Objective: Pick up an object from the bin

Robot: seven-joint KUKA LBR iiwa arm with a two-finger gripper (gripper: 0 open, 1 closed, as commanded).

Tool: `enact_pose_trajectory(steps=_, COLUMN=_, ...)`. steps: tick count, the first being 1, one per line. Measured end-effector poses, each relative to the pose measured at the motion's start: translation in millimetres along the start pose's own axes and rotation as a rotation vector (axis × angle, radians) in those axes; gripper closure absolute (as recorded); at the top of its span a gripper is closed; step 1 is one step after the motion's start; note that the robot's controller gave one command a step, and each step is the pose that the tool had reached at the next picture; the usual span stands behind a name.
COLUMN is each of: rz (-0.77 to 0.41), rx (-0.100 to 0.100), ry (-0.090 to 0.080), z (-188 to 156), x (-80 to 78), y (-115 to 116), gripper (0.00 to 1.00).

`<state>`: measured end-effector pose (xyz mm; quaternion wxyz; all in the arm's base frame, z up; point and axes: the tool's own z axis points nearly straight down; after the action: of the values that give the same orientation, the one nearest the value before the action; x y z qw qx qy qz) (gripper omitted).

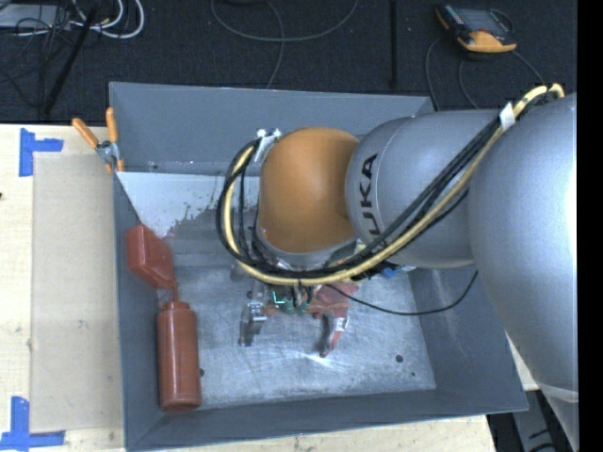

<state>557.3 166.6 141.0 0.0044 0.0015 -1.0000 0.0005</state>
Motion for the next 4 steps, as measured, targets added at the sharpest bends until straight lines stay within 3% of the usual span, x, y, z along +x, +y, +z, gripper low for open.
enact_pose_trajectory(steps=1, rz=0.003, rx=-0.001, ry=-0.007, z=-4.5, x=-1.8, y=-0.5, gripper=0.0)
enact_pose_trajectory(steps=2, rz=-0.086, rx=-0.002, ry=-0.006, z=-10.0, x=8.5, y=-16.8, gripper=0.0)
enact_pose_trajectory(steps=3, rz=-0.258, rx=0.006, ry=0.005, z=-42.4, x=13.1, y=-62.7, gripper=0.0)
enact_pose_trajectory(steps=4, rz=-0.305, rx=-0.003, ry=-0.023, z=-19.2, x=-6.9, y=-36.0, gripper=0.0)
